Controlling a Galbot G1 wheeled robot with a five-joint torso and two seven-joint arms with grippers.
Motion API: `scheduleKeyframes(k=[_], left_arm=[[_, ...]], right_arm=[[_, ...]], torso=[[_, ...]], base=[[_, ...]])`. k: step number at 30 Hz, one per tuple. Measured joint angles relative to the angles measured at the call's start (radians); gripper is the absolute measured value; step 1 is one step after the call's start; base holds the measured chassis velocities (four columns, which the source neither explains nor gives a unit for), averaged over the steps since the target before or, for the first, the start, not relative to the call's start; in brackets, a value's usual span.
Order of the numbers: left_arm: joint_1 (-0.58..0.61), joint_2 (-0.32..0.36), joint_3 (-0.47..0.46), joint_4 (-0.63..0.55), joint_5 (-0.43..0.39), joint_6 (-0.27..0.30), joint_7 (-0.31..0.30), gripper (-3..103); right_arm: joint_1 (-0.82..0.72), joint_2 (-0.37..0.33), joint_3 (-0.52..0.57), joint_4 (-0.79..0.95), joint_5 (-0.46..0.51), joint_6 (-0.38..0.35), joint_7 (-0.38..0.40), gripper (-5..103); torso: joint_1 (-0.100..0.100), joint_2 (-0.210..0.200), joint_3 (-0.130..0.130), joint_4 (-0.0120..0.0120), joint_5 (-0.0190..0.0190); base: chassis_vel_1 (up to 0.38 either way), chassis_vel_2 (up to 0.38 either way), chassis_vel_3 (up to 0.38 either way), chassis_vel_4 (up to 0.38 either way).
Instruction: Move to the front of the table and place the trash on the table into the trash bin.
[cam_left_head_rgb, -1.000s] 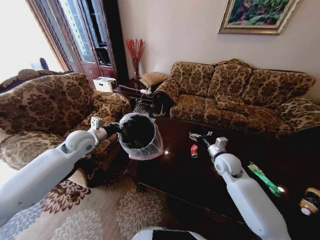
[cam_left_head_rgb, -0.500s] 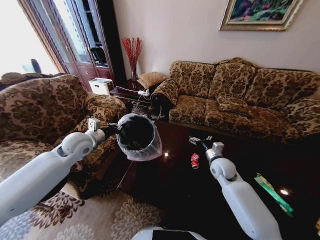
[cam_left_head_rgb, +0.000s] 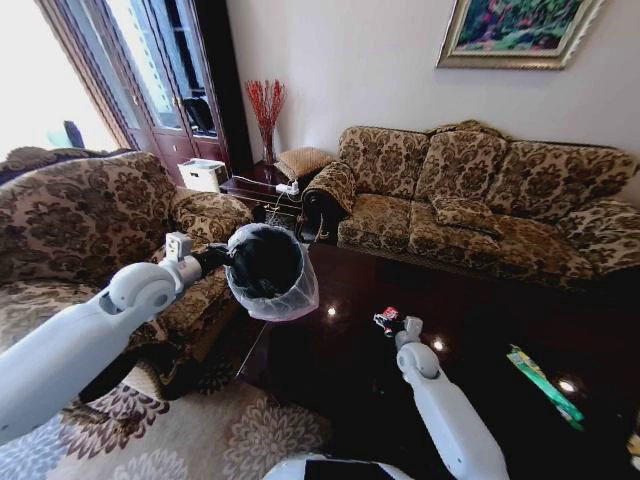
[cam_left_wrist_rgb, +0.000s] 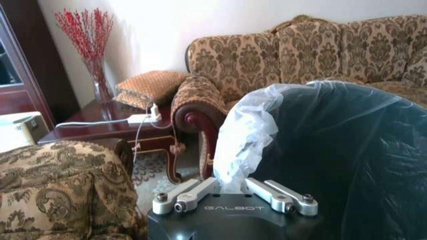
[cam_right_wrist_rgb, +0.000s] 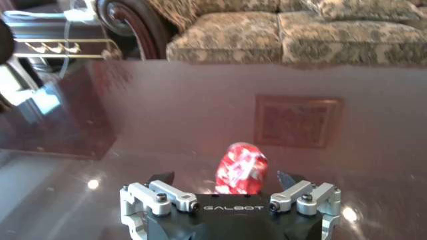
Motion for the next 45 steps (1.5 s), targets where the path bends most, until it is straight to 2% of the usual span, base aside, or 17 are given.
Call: scheduleKeyframes(k=[5, 8, 11, 14, 15, 17, 18, 20, 21, 26, 29, 34, 37, 39, 42, 44, 45], left_arm=[[0.047, -0.003, -0.042, -0.004, 0.004, -0.003, 0.0, 2], [0.058, -0.002, -0.054, -0.005, 0.004, -0.005, 0.0, 2], [0.064, 0.001, -0.065, -0.005, 0.004, -0.007, 0.0, 2], [0.066, 0.003, -0.07, -0.007, 0.003, -0.008, 0.0, 2], [0.067, 0.004, -0.073, -0.008, 0.002, -0.008, 0.0, 2], [0.069, 0.004, -0.074, -0.009, 0.002, -0.008, 0.001, 2], [0.072, 0.004, -0.076, -0.01, 0.001, -0.008, 0.001, 2], [0.073, 0.004, -0.077, -0.01, 0.001, -0.009, 0.001, 2], [0.077, 0.004, -0.078, -0.013, 0.002, -0.009, 0.001, 2], [0.085, 0.003, -0.081, -0.019, 0.001, -0.009, 0.002, 2], [0.084, 0.004, -0.081, -0.02, 0.0, -0.009, 0.002, 2], [0.06, 0.005, -0.061, -0.017, -0.002, -0.009, 0.002, 2], [0.024, -0.003, -0.016, -0.01, -0.003, -0.009, 0.0, 2], [0.018, -0.004, -0.007, -0.009, -0.004, -0.008, -0.001, 2], [-0.012, -0.008, 0.046, 0.009, -0.001, -0.005, -0.002, 2], [-0.022, -0.009, 0.059, 0.013, 0.0, -0.002, -0.002, 2], [-0.049, -0.012, 0.085, 0.021, -0.001, 0.011, -0.003, 2]], right_arm=[[0.006, -0.005, 0.024, -0.056, 0.0, 0.004, -0.028, 102], [0.007, -0.01, 0.028, -0.065, 0.007, 0.009, -0.054, 98], [0.009, -0.008, 0.029, -0.073, 0.015, 0.01, -0.069, 83], [0.009, -0.005, 0.029, -0.077, 0.015, 0.011, -0.073, 77], [0.008, -0.004, 0.029, -0.08, 0.009, 0.015, -0.08, 66], [0.007, -0.003, 0.029, -0.084, 0.002, 0.019, -0.085, 66], [0.005, -0.002, 0.029, -0.09, -0.01, 0.025, -0.095, 56], [0.004, -0.001, 0.029, -0.093, -0.013, 0.026, -0.097, 56], [0.002, 0.002, 0.031, -0.097, -0.019, 0.031, -0.1, 44], [0.002, 0.007, 0.039, -0.111, -0.054, 0.052, -0.102, 35], [0.001, 0.002, 0.041, -0.1, -0.056, 0.055, -0.098, 35], [-0.002, -0.021, 0.043, 0.036, -0.062, 0.101, -0.081, 35], [-0.002, -0.077, 0.036, 0.29, -0.091, 0.16, -0.112, 35], [0.001, -0.086, 0.035, 0.332, -0.083, 0.16, -0.123, 35], [0.073, -0.168, -0.003, 0.575, 0.062, 0.123, -0.215, 35], [0.095, -0.187, -0.015, 0.598, 0.087, 0.119, -0.227, 35], [0.142, -0.231, -0.04, 0.632, 0.141, 0.119, -0.258, 35]], torso=[[0.0, 0.0, 0.0, -0.0002, 0.0003], [-0.001, 0.0, 0.0, 0.0, 0.0001], [-0.001, 0.0, 0.0, 0.0002, 0.0001], [0.0, 0.0, 0.0, 0.0, 0.0002], [0.0, 0.0, 0.0, -0.0001, 0.0004], [0.0, 0.0, 0.0, -0.0001, 0.0004], [0.0, 0.0, 0.0, -0.0002, 0.0003], [0.0, 0.0, 0.0, -0.0001, 0.0003], [0.0, 0.0, 0.0, -0.0001, 0.0001], [0.0, 0.0, 0.0, 0.0003, 0.0], [0.0, 0.0, 0.0, 0.0, 0.0006], [0.0, 0.0, 0.0, -0.0004, 0.0004], [0.0, 0.0, 0.0, 0.0, -0.0001], [0.0, 0.0, 0.0, -0.0001, 0.0], [0.0, 0.0, 0.0, 0.0, 0.0002], [0.0, 0.0, 0.0, 0.0001, -0.0002], [0.0, 0.0, 0.0, 0.0005, 0.0]], base=[[0.0, 0.0, 0.0, 0.0], [0.0, 0.0, 0.0, 0.0], [0.0, 0.0, 0.0, 0.0], [0.0, 0.0, 0.0, 0.0], [0.0, 0.0, 0.0, 0.0], [0.0, 0.0, 0.0, 0.0], [0.0, 0.0, 0.0, 0.0], [0.0, 0.0, 0.0, 0.0], [0.0, 0.0, 0.0, 0.0], [0.0, 0.0, 0.0, 0.0], [0.0, 0.0, 0.0, 0.0], [0.0, 0.0, 0.0, 0.0], [0.0, 0.0, 0.0, 0.0], [0.0, 0.0, 0.0, 0.0], [0.0, 0.0, 0.0, 0.0], [0.0, 0.0, 0.0, 0.0], [0.0, 0.0, 0.0, 0.0]])
